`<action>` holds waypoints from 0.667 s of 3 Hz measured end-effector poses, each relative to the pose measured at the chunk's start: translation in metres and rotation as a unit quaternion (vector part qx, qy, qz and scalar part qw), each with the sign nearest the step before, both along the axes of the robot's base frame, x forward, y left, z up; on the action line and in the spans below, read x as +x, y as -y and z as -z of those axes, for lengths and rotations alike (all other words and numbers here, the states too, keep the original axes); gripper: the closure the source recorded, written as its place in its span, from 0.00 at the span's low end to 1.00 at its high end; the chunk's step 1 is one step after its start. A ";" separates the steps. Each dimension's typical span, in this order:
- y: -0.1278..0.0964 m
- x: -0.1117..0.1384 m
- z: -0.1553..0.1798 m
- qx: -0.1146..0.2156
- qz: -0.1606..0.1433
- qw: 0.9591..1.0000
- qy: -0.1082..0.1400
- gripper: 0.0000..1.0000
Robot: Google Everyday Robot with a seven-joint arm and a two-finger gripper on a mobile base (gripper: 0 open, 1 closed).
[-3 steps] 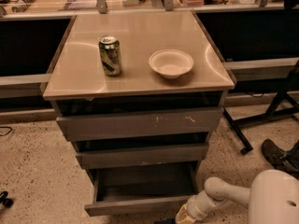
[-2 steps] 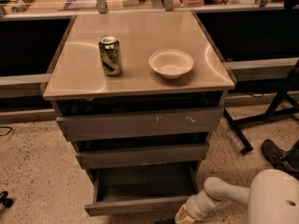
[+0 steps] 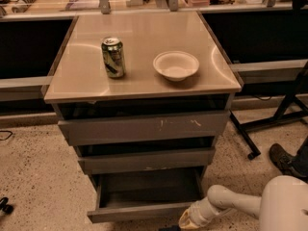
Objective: Close bottom drawer
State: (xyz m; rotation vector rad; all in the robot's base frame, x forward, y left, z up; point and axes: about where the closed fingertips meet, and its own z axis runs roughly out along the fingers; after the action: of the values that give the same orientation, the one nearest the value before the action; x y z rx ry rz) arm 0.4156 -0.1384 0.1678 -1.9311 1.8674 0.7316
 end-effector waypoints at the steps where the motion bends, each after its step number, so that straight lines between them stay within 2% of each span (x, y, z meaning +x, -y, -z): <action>1: -0.006 0.019 0.005 0.017 -0.018 0.998 0.064 1.00; 2: -0.012 0.039 0.009 0.044 -0.023 0.992 0.120 1.00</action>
Offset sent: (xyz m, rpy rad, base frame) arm 0.0658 0.0134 -0.0107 0.1454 -0.3822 0.0545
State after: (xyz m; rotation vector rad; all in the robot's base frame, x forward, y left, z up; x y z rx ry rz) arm 0.4545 -0.1265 0.1584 -1.9182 1.6255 0.5566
